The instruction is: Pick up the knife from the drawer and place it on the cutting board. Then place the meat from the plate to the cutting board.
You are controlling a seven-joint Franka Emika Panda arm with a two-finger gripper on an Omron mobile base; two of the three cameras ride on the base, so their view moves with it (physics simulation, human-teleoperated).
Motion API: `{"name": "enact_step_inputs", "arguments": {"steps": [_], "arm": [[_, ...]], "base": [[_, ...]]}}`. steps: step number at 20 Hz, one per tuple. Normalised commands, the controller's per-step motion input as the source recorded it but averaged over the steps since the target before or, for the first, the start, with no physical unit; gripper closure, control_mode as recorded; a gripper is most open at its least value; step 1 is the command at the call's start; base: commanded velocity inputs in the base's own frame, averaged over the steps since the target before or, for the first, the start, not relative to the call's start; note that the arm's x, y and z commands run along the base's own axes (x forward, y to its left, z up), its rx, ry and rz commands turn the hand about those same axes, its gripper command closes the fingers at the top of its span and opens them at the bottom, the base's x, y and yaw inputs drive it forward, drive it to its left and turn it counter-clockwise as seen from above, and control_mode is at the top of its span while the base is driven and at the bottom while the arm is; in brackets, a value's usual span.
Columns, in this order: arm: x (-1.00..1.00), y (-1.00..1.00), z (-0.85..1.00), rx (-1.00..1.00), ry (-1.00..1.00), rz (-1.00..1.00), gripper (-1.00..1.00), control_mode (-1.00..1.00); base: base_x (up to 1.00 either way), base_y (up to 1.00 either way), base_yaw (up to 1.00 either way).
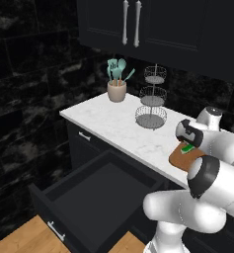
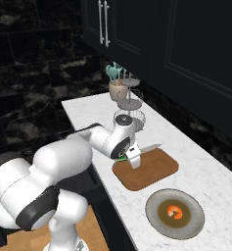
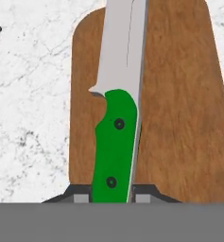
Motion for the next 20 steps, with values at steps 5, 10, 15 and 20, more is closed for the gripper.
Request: {"name": "enact_step_inputs", "arguments": {"steps": [5,10,15,20], "arm": [[0.0,-0.03,-0.19,0.0,0.12,0.0,1.0,-1.0],[0.0,0.0,-0.28,0.0,0.0,0.01,1.0,-1.0],[0.0,0.0,-0.04,0.0,-0.01,0.0,-1.0,-1.0],[-0.16,-0.2,0.0,0.0,0.05,-0.01,-1.0,-1.0]], "base": [[0.0,0.0,0.0],[0.0,0.0,0.0],[0.0,0.0,0.0],[0.0,0.0,0.0]]}}
